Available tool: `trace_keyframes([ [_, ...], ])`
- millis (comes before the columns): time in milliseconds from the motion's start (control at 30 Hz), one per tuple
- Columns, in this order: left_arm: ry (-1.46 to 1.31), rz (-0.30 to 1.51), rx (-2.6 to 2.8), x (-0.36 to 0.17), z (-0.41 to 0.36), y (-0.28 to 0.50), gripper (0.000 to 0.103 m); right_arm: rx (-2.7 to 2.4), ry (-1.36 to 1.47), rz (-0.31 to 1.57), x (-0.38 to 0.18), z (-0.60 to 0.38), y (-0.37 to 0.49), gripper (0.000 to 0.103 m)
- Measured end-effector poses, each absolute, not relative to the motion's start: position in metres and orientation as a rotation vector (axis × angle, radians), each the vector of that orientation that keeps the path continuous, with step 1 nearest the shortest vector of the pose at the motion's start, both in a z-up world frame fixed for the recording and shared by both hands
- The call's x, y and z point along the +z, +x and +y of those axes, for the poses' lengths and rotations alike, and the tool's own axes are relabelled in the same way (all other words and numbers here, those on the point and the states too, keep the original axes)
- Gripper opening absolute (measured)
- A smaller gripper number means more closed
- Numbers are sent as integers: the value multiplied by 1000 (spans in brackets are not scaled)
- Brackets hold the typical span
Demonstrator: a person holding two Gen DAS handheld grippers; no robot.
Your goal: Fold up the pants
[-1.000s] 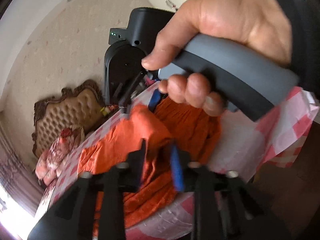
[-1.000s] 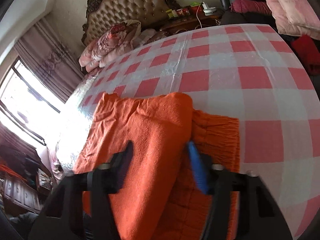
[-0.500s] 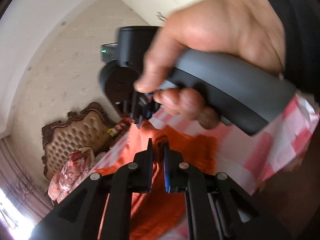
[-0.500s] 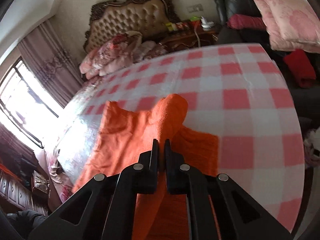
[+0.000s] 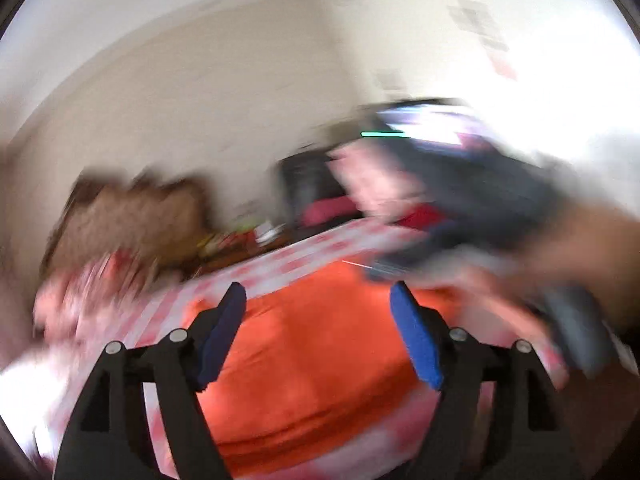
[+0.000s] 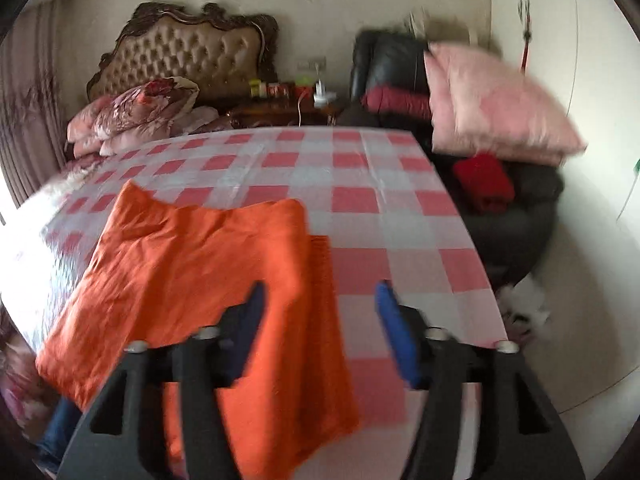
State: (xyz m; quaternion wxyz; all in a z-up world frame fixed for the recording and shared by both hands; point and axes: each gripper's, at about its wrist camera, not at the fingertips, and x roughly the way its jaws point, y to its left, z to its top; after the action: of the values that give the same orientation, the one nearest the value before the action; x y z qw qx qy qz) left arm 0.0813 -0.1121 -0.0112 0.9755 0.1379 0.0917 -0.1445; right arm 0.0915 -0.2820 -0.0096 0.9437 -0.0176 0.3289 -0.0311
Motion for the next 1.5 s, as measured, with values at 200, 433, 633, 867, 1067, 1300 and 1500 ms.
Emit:
trace_keyframes([
  [200, 25, 562, -227, -29, -28, 152, 51, -95, -186, 744, -43, -224, 89, 77],
  [433, 12, 759, -291, -74, -38, 151, 49, -159, -162, 742, -59, -224, 86, 82],
  [633, 14, 731, -286, -61, -34, 147, 48, -166, -161, 732, -60, -223, 83, 82],
  [867, -54, 828, -215, -51, -7, 201, 48, -160, -150, 734, -62, -225, 82, 82],
  [1067, 6, 915, -261, -65, -14, 223, 47, -177, -151, 729, -61, -225, 82, 82],
  [1300, 88, 928, -310, -67, -51, 246, 46, -242, -139, 731, -62, -243, 84, 88],
  [1500, 80, 810, -293, -36, -67, 226, 59, -265, -132, 739, -48, -266, 77, 87],
])
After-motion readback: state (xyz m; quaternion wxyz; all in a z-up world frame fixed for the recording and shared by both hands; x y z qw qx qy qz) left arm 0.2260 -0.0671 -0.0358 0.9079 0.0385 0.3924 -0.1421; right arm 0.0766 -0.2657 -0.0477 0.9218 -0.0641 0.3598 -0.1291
